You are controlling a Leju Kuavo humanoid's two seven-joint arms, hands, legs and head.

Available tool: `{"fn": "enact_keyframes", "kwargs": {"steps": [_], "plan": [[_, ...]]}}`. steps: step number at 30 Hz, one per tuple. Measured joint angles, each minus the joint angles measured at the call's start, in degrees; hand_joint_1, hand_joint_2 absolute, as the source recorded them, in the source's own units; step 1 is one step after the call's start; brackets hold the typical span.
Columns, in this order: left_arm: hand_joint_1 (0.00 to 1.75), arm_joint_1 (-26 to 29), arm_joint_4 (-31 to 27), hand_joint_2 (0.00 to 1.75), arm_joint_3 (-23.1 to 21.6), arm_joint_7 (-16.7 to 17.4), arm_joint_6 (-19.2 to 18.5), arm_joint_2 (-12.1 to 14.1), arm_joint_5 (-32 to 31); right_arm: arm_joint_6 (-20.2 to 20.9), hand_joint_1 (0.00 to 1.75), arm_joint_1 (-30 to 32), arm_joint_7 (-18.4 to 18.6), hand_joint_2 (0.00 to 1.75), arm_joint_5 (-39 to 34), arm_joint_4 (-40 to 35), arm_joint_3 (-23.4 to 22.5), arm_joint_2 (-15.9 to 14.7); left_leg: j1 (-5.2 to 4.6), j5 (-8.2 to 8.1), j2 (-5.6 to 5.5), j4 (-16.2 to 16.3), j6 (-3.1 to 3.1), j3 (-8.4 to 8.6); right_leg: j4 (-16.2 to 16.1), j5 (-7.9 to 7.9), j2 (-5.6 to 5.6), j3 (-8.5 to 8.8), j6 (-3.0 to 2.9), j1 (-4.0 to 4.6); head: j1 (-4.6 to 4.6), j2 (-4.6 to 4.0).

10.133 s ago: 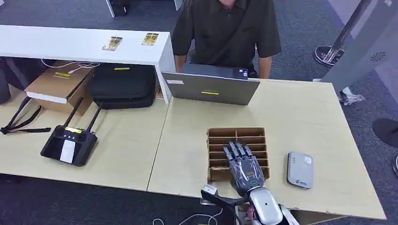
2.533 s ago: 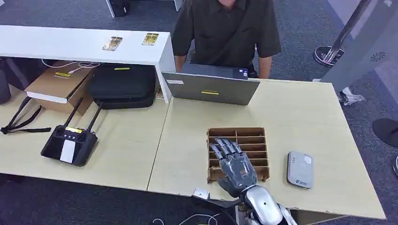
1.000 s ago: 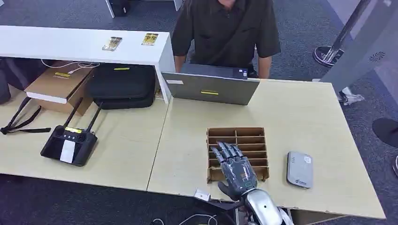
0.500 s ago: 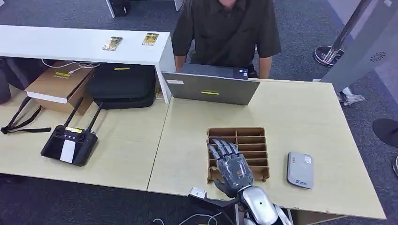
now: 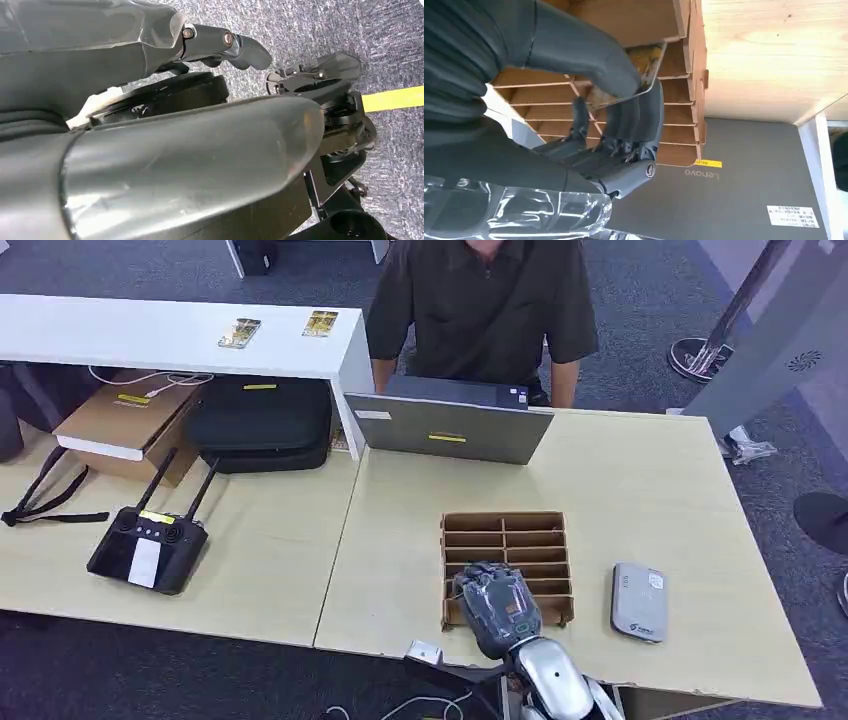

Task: Pass the card to the sensor for recognition and then transmit it.

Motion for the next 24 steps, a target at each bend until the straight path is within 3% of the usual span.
{"fn": "enact_keyframes", "kwargs": {"steps": [2,9,11,16,24], "plan": [[0.00,0.00,0.00,0.00,0.00,0.00,-0.02,0.02,0.00,-0.02,1.55,0.01,0.02,1.75,-0.02,0.00,-0.02,-0.07,0.00,0.00,0.00,0.00,0.00,0.00,0.00,0.00,0.00,0.00,0.00,0.00,0.00,0.00],[0.00,0.00,0.00,0.00,0.00,0.00,-0.02,0.02,0.00,-0.35,1.54,0.42,0.09,1.75,-0.02,-0.76,-0.06,-0.65,0.00,0.00,0.00,0.00,0.00,0.00,-0.01,0.00,0.00,0.00,0.00,0.00,0.00,0.00],[0.00,0.00,0.00,0.00,0.00,0.00,-0.02,0.02,0.02,-0.48,1.62,0.75,0.11,1.75,-0.13,-1.20,-0.11,-0.77,0.00,0.00,0.00,0.00,0.00,0.00,-0.01,0.00,0.00,0.00,0.00,0.00,0.00,0.00],[0.00,0.01,0.00,0.00,0.00,0.00,0.00,0.04,0.13,-0.68,1.59,1.43,0.17,1.75,-0.20,-2.30,-0.33,-1.01,0.00,0.00,0.00,0.00,0.00,0.00,-0.01,0.00,0.00,-0.01,0.00,0.00,0.00,0.00],[0.00,0.06,0.00,0.00,0.00,-0.13,0.07,0.04,0.17,-3.02,1.69,2.46,0.20,1.75,2.10,-4.29,-1.18,-1.14,0.00,0.00,0.00,0.00,0.00,-0.01,-0.01,0.00,0.00,-0.01,0.00,0.00,0.00,0.00]]}}
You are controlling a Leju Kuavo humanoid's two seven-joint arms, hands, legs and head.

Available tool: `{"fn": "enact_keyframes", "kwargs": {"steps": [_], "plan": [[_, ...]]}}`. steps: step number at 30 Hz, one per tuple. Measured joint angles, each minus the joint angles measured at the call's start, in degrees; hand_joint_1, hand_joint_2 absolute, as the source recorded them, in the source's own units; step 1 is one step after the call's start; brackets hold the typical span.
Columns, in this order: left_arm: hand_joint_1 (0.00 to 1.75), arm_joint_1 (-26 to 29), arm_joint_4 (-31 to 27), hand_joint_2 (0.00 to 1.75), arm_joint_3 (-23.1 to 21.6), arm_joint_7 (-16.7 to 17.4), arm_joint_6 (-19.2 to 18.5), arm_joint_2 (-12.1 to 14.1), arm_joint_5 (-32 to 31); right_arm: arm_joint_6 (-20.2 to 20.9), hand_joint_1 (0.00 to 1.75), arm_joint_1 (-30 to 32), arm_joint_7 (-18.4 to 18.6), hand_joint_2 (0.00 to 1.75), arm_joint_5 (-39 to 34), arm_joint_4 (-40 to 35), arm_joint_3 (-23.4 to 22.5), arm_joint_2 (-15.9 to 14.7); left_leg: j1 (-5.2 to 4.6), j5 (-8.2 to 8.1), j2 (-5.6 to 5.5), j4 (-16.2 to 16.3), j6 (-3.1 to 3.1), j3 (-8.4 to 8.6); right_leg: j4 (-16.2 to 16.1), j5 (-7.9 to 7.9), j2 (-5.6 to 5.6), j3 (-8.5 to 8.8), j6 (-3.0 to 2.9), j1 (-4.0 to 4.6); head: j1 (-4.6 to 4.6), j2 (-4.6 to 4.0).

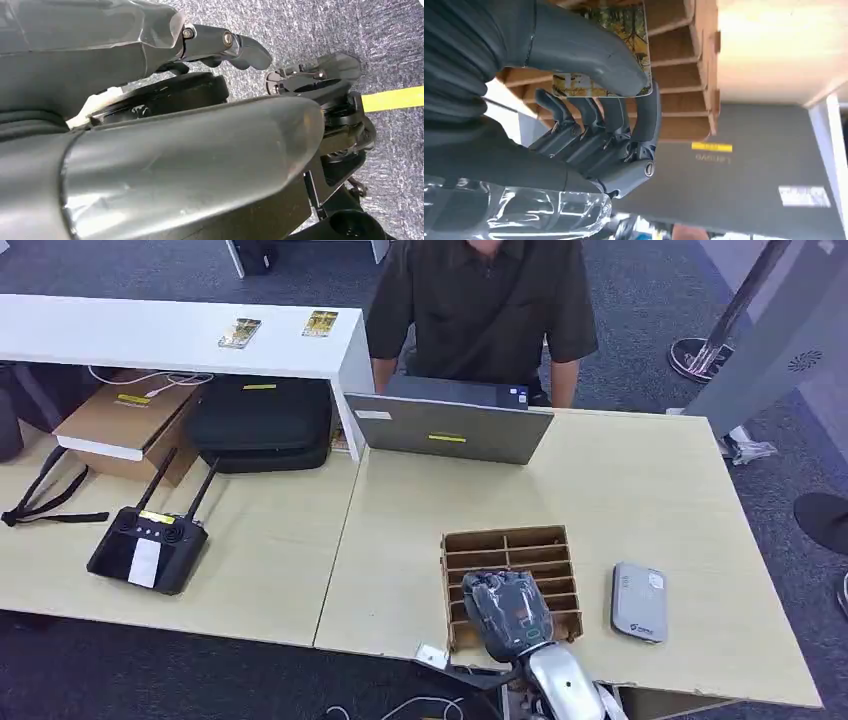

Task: Pass the card to the sensor for recognition and then transmit it.

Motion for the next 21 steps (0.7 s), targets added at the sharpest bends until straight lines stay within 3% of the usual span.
{"fn": "enact_keyframes", "kwargs": {"steps": [4,7,12,15,17,19,20,21], "plan": [[0.00,0.14,0.00,0.00,0.00,-0.59,0.26,0.00,0.04,-5.40,1.69,0.41,2.08,1.75,3.98,-2.63,-1.33,-0.07,0.00,0.00,0.00,0.00,0.00,0.00,0.00,0.00,0.00,0.00,0.00,-0.01,0.00,0.00],[0.00,0.28,0.00,0.00,0.00,-1.18,0.61,-0.02,0.11,-9.07,1.66,0.21,6.59,1.75,4.96,-6.23,-2.49,-1.36,-0.01,0.00,0.00,0.00,0.00,0.00,0.00,0.00,0.00,0.00,0.00,-0.01,0.00,0.00],[0.00,0.47,0.00,0.00,0.02,-1.75,1.12,-0.02,0.13,-14.18,1.61,-1.35,15.74,1.75,5.24,-12.33,-3.10,-6.65,-0.03,0.00,0.00,0.05,0.01,0.00,-0.02,0.01,0.00,0.01,0.01,-0.03,0.00,0.00],[0.00,0.57,0.00,0.00,0.07,-1.94,1.44,-0.02,0.28,-16.83,1.59,-1.92,18.97,1.75,5.24,-16.16,-4.29,-10.50,-0.04,-0.01,0.00,0.07,0.01,-0.01,-0.02,0.01,-0.01,0.02,0.01,-0.04,0.00,0.00],[0.00,0.61,0.00,0.00,0.09,-1.99,1.60,-0.02,0.46,-17.96,1.57,-1.79,18.91,1.75,5.24,-18.50,-5.89,-12.63,-0.04,-0.01,0.00,0.07,0.02,0.00,-0.03,0.01,-0.01,0.01,0.01,-0.04,0.00,0.00],[0.00,0.68,0.00,0.00,0.20,-2.14,1.81,-0.02,0.63,-19.85,1.55,-0.58,16.32,1.75,5.24,-20.74,-8.53,-13.84,-0.04,-0.02,-0.01,0.08,0.03,0.01,-0.05,0.01,-0.03,0.00,0.01,-0.03,0.00,0.00],[0.00,0.73,0.00,0.00,0.24,-2.21,1.97,-0.02,0.77,-21.53,1.54,0.66,13.03,1.75,5.24,-21.75,-10.32,-13.81,-0.03,-0.02,-0.04,0.08,0.03,0.01,-0.05,0.00,-0.06,0.01,0.01,-0.03,0.00,0.00],[0.00,0.82,0.00,0.00,0.35,-2.29,2.19,-0.04,0.92,-24.65,1.54,2.77,6.41,1.75,5.24,-22.83,-13.31,-12.36,-0.01,-0.03,-0.11,0.08,0.03,-0.01,-0.05,-0.01,-0.11,0.02,0.01,-0.01,0.02,0.00]]}}
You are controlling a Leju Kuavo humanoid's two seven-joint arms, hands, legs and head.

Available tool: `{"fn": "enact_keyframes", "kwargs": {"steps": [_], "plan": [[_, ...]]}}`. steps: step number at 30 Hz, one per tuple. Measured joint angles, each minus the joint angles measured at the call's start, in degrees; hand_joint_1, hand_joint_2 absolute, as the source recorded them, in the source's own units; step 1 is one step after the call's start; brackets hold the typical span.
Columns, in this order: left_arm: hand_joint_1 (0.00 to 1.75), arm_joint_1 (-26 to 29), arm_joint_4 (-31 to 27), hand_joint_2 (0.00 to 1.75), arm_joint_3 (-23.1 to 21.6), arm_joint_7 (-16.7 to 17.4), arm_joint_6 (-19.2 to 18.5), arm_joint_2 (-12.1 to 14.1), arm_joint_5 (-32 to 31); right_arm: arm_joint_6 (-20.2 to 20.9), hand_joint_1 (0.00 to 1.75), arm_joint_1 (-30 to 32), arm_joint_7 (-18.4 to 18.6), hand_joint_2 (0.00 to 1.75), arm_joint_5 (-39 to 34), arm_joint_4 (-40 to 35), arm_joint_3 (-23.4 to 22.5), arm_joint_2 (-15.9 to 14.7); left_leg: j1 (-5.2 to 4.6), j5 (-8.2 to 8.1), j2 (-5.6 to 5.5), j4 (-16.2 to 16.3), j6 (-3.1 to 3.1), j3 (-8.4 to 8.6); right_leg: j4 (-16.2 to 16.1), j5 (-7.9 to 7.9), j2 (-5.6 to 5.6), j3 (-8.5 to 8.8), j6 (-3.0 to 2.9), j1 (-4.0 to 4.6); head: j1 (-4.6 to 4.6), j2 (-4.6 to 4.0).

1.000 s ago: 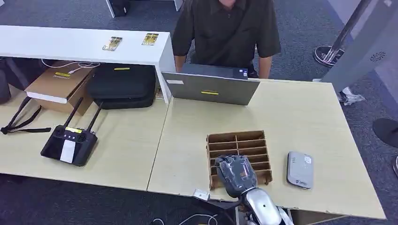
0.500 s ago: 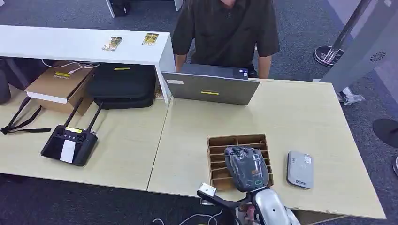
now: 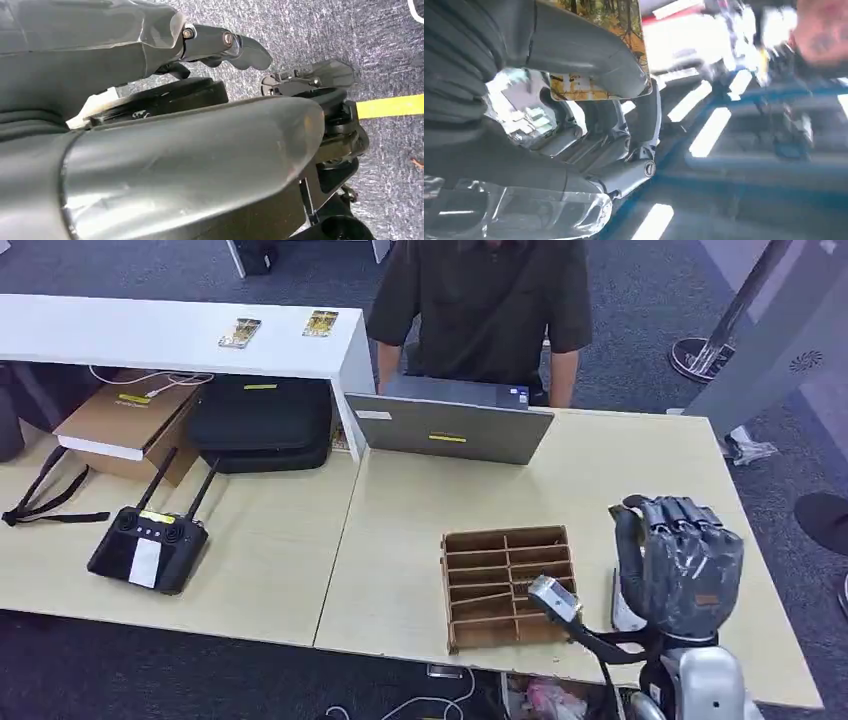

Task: Pass the card to the sensor for recognition and then transmit it.

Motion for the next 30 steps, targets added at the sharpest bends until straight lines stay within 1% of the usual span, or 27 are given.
{"fn": "enact_keyframes", "kwargs": {"steps": [1,2,3,4,5,6,7,8,9,10,11,12,14,15,17,18,21,24,27,30], "plan": [[0.00,0.10,0.00,0.00,0.09,-0.02,0.17,-0.02,0.05,-2.91,1.52,2.21,-7.74,1.75,0.00,-0.66,-3.54,2.40,0.05,-0.01,-0.03,-0.01,-0.02,-0.04,0.00,-0.01,-0.02,0.00,0.00,0.03,0.00,0.00],[0.00,0.24,0.00,0.00,0.13,-0.02,0.24,0.00,0.09,-5.19,1.50,4.19,-14.55,1.75,0.00,-1.04,-7.03,5.12,0.06,-0.02,0.00,-0.02,-0.02,-0.04,0.01,-0.02,0.03,-0.03,-0.01,0.04,0.11,0.00],[0.00,0.33,0.00,0.00,0.20,-0.13,0.33,-0.04,0.13,-7.33,1.50,5.92,-21.04,1.75,0.07,-1.36,-10.32,8.67,0.06,-0.04,0.03,-0.06,-0.01,-0.01,0.02,-0.02,0.05,-0.05,-0.02,0.03,0.04,0.00],[0.00,0.33,0.00,0.00,0.26,-0.24,0.39,-0.09,0.20,-8.84,1.50,7.52,-25.32,1.75,0.04,-1.65,-12.97,11.72,0.08,-0.04,0.04,-0.11,-0.02,-0.01,0.02,-0.05,0.04,-0.06,-0.06,0.10,0.09,0.00],[0.00,0.34,0.00,0.00,0.35,-0.50,0.46,-0.15,0.26,-9.79,1.50,8.77,-28.43,1.75,0.02,-1.99,-15.75,14.62,0.10,-0.03,0.04,-0.12,-0.03,-0.02,0.03,-0.08,0.03,-0.07,-0.12,0.12,0.09,0.00],[0.00,0.40,0.00,0.00,0.46,-0.66,0.50,-0.15,0.33,-9.97,1.54,9.73,-29.94,1.75,0.02,-2.41,-17.87,17.14,0.11,-0.03,0.04,-0.12,-0.04,-0.02,0.03,-0.11,0.03,-0.07,-0.15,0.13,0.09,0.00],[0.00,0.48,0.00,0.00,0.57,-0.72,0.66,-0.20,0.39,-10.03,1.52,10.70,-30.46,1.75,0.02,-2.97,-19.82,19.65,0.11,-0.03,0.06,-0.12,-0.05,-0.01,0.06,-0.12,0.04,-0.07,-0.18,0.14,0.09,0.00],[0.00,0.58,0.00,0.00,0.64,-0.81,0.81,-0.28,0.39,-10.03,1.52,11.56,-30.32,1.75,0.02,-3.48,-21.19,21.22,0.11,-0.03,0.08,-0.12,-0.05,-0.01,0.08,-0.12,0.04,-0.07,-0.18,0.14,0.11,0.00],[0.00,0.64,0.00,0.00,0.68,-0.88,0.85,-0.31,0.39,-10.03,1.59,12.23,-29.23,1.75,0.02,-3.85,-21.95,22.44,0.11,-0.03,0.09,-0.12,-0.05,-0.02,0.08,-0.12,0.05,-0.06,-0.18,0.13,0.09,0.00],[0.00,0.70,0.00,0.00,0.70,-0.88,0.87,-0.37,0.59,-10.05,1.59,12.73,-27.13,1.75,0.02,-4.01,-22.08,23.27,0.11,-0.02,0.11,-0.12,-0.06,-0.01,0.08,-0.11,0.07,-0.06,-0.19,0.13,0.11,0.00],[0.00,0.74,0.00,0.00,0.68,-0.88,0.90,-0.46,0.68,-10.03,1.54,13.03,-25.64,1.75,0.02,-4.03,-22.08,23.67,0.10,-0.02,0.12,-0.11,-0.06,-0.02,0.08,-0.11,0.08,-0.05,-0.19,0.13,0.09,0.00],[0.00,0.73,0.00,0.00,0.68,-0.88,0.92,-0.48,0.68,-10.05,1.57,13.09,-24.13,1.75,0.02,-4.01,-22.08,23.88,0.10,-0.02,0.12,-0.11,-0.06,-0.02,0.08,-0.11,0.07,-0.04,-0.19,0.13,0.11,0.00],[0.00,0.71,0.00,0.00,0.64,-0.75,0.85,-0.57,-0.13,-10.05,1.57,11.77,-18.84,1.75,-0.04,-3.28,-21.00,23.58,0.10,-0.01,0.16,-0.10,-0.07,-0.04,0.09,-0.04,0.10,-0.01,-0.26,0.12,0.09,0.00],[0.00,0.63,0.00,0.00,0.53,-0.61,0.77,-0.63,-0.66,-10.03,1.61,10.20,-15.96,1.75,-0.77,-2.17,-19.84,23.09,0.09,0.00,0.22,-0.10,-0.06,-0.03,0.09,0.01,0.16,-0.01,-0.28,0.12,0.11,0.00],[0.00,0.45,0.00,0.00,0.09,-0.14,0.53,-0.94,-1.55,-10.03,1.64,6.04,-12.67,1.75,-2.05,0.84,-17.36,22.09,0.08,0.02,0.35,-0.07,-0.07,0.04,0.09,0.09,0.31,-0.03,-0.21,0.10,0.11,0.00],[0.00,0.36,0.00,0.00,-0.09,0.15,0.37,-0.96,-2.06,-10.01,1.68,3.78,-12.12,1.75,-2.93,2.18,-16.35,21.89,0.08,0.05,0.35,-0.06,-0.10,0.04,0.09,0.12,0.32,-0.03,-0.18,0.10,0.11,0.00],[0.00,-0.04,0.00,0.00,-1.15,1.61,-0.22,-1.16,-3.91,-8.94,1.68,-5.03,-12.03,1.75,-6.25,8.09,-13.57,21.85,0.08,0.21,0.35,-0.06,-0.14,0.01,0.10,0.26,0.35,-0.07,-0.25,0.10,0.11,0.00],[0.00,-0.40,0.00,0.00,-2.50,3.17,-0.81,-1.38,-5.24,-6.89,1.69,-15.43,-12.38,1.75,-7.91,16.82,-12.11,22.48,0.09,0.34,0.34,-0.05,-0.17,0.00,0.12,0.38,0.36,-0.12,-0.26,0.11,0.09,0.00],[0.00,-0.60,0.00,0.00,-3.56,4.15,-1.20,-1.44,-6.12,-5.99,1.66,-24.50,-12.45,1.75,-8.07,26.07,-11.37,23.47,0.09,0.46,0.26,-0.05,-0.25,-0.07,0.19,0.45,0.32,-0.20,-0.27,0.11,0.09,0.00],[0.00,-0.90,0.00,0.00,-4.72,4.83,-1.68,-1.44,-7.03,-4.92,1.66,-32.29,-11.96,1.75,-5.70,34.65,-10.58,24.34,0.08,0.49,0.26,-0.05,-0.30,-0.10,0.25,0.49,0.33,-0.26,-0.33,0.11,0.11,0.00]]}}
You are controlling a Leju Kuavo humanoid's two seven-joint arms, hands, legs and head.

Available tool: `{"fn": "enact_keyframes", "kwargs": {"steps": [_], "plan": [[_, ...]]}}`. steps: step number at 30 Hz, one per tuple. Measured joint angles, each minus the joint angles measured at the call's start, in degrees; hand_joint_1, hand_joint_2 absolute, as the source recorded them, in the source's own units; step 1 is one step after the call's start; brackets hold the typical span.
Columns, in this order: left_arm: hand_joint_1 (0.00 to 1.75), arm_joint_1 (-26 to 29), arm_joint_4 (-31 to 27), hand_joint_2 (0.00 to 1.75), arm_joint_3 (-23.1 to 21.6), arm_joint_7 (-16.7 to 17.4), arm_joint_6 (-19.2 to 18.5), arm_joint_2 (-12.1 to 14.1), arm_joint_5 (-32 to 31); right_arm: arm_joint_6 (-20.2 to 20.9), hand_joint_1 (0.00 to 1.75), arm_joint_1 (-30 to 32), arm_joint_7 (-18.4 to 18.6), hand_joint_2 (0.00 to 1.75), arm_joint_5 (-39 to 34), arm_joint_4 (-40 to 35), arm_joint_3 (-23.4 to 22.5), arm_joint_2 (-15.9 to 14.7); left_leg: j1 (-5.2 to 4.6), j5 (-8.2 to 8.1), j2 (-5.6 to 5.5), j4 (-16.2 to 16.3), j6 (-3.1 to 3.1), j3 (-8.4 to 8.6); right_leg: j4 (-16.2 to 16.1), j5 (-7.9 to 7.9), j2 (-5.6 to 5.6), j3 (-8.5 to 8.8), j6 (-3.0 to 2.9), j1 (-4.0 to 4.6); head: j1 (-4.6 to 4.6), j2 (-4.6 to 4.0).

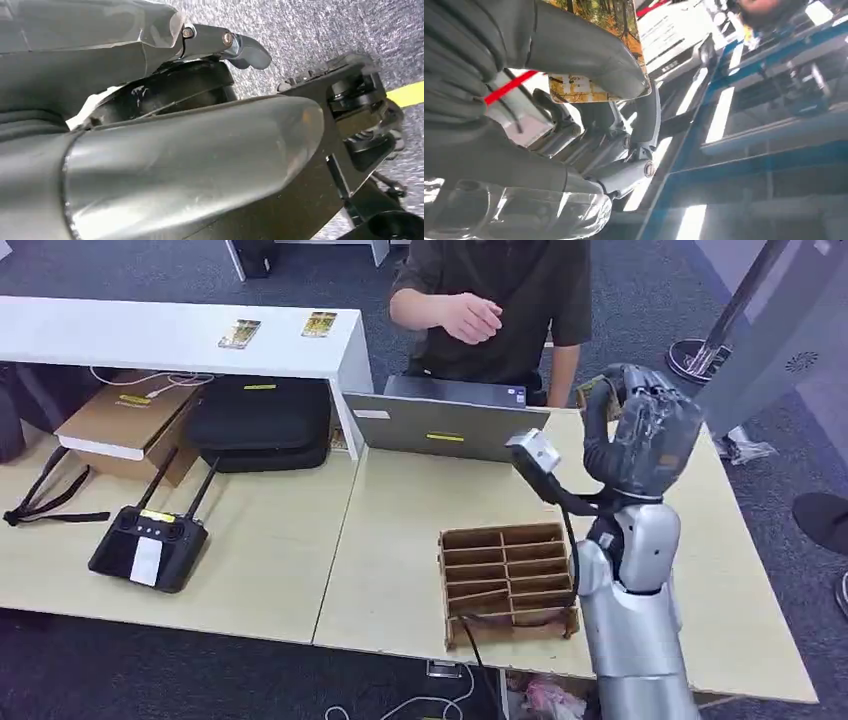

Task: Pass the card to the sensor for recognition and then transmit it.

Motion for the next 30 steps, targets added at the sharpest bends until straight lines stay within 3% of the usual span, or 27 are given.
{"fn": "enact_keyframes", "kwargs": {"steps": [7,18,19,20,21,30], "plan": [[0.00,-0.23,0.00,0.00,-2.30,0.85,-0.81,0.00,-1.05,2.53,1.66,-13.39,1.86,1.75,4.17,18.12,2.71,2.21,0.01,0.01,-0.03,0.00,-0.01,-0.05,0.02,0.00,-0.01,-0.08,0.00,0.01,-0.04,0.00],[0.00,-0.14,0.00,0.00,-2.62,0.26,-0.41,0.00,-0.15,3.08,1.64,-21.32,2.91,1.75,3.62,32.68,5.13,5.00,-0.01,0.01,-0.06,0.00,-0.01,-0.13,0.00,0.00,-0.04,-0.14,0.00,-0.01,0.00,0.00],[0.00,-0.15,0.00,0.00,-2.76,0.26,-0.41,0.00,-0.29,2.97,1.22,-21.62,2.95,1.75,3.58,33.30,5.20,5.03,-0.01,0.01,-0.08,0.00,-0.01,-0.13,0.00,0.00,-0.06,-0.14,0.00,-0.01,-0.02,0.00],[0.00,-0.15,0.00,0.00,-2.89,0.26,-0.44,0.00,-0.42,2.91,0.31,-21.83,2.95,1.75,3.51,33.93,5.29,5.03,-0.01,0.01,-0.08,0.00,-0.01,-0.13,0.00,0.00,-0.06,-0.14,0.00,-0.01,-0.02,0.00],[0.00,-0.15,0.00,0.00,-2.97,0.26,-0.44,0.00,-0.46,2.91,0.00,-22.01,2.95,1.75,3.45,34.46,5.33,5.03,-0.01,0.01,-0.08,0.01,-0.01,-0.13,0.00,0.00,-0.06,-0.14,0.00,-0.01,-0.02,0.00],[0.00,-0.15,0.00,0.00,-3.80,0.33,-0.26,0.00,-0.44,3.82,0.00,-22.18,2.05,1.75,1.42,37.76,5.38,5.07,-0.01,0.01,-0.09,0.01,-0.01,-0.14,0.01,0.00,-0.06,-0.15,-0.01,-0.01,-0.02,0.00]]}}
